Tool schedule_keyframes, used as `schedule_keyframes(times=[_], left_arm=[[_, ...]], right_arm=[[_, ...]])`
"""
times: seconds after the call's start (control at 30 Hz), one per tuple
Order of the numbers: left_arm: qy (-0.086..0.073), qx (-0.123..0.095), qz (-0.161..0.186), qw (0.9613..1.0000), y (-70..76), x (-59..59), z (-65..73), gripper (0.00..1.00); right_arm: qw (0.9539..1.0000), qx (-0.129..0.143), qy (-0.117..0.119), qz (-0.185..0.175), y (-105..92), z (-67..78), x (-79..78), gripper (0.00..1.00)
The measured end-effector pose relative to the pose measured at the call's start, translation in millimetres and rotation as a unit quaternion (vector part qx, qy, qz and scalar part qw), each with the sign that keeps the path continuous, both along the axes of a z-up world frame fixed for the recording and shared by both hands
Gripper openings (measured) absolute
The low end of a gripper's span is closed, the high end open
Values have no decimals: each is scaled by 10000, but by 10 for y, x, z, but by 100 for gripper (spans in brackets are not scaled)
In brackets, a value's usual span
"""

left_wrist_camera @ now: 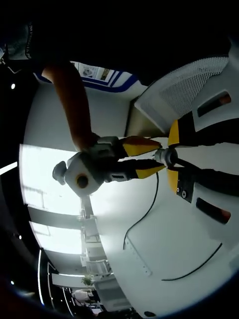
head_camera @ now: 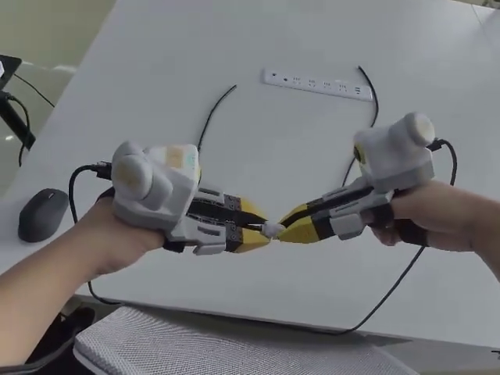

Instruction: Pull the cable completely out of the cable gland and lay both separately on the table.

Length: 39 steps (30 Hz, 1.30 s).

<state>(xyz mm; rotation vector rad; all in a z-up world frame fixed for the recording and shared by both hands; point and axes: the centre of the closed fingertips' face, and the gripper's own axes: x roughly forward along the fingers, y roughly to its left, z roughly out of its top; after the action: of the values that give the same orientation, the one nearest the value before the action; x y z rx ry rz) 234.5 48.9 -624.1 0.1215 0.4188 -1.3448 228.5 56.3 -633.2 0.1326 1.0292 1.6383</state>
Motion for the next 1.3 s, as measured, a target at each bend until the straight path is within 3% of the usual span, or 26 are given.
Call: schedule_keyframes(times=[0.1, 0.2, 0.37, 0.53, 0.67, 0.8, 0.83, 0.9, 0.93, 1.0, 1.1, 1.17, 1.27, 1.3], left_arm=[[-61, 70, -31, 10000, -9, -19, 20, 15], [-55, 122, -51, 9999, 5, -29, 9, 15], [-42, 104, -26, 9999, 17, -43, 34, 15], [0, 104, 12, 9999, 35, -26, 36, 15], [84, 186, 43, 9998, 65, 2, -32, 15], [224, 113, -19, 9997, 76, -15, -52, 15], [236, 117, -20, 9997, 77, -18, -55, 15], [329, 78, 9, 9994, 81, -28, -61, 15], [414, 41, 28, 9991, 82, -37, -63, 15], [432, 22, 47, 9991, 92, -35, -69, 15], [491, -24, 62, 9988, 107, -38, -63, 15], [565, -122, 88, 9983, 124, -35, -42, 15], [696, -213, 120, 9973, 136, -30, -23, 15], [831, -286, 145, 9960, 137, -31, -14, 15]], right_arm=[[9993, 98, 371, -15, 15, 23, -33, 9], [9991, 140, 393, 8, 19, 6, -30, 9], [9969, 300, 729, -68, 20, 58, -36, 9], [9975, 373, 600, -55, 40, 63, -23, 8], [9993, 375, 2, 81, 59, 35, -13, 8], [9973, 294, -636, 226, 57, 35, -58, 7], [9955, 267, -883, 217, 61, 30, -54, 7], [9936, 215, -1090, 200, 60, 22, -60, 7], [9914, 199, -1279, 210, 63, 20, -69, 7], [9864, 181, -1618, 222, 71, 15, -62, 7], [9814, 163, -1899, 218, 84, 26, -66, 7], [9759, 148, -2167, 216, 92, 43, -65, 7], [9523, 128, -3023, 383, 110, 74, -54, 7], [9466, 99, -3195, 429, 103, 65, -46, 7]])
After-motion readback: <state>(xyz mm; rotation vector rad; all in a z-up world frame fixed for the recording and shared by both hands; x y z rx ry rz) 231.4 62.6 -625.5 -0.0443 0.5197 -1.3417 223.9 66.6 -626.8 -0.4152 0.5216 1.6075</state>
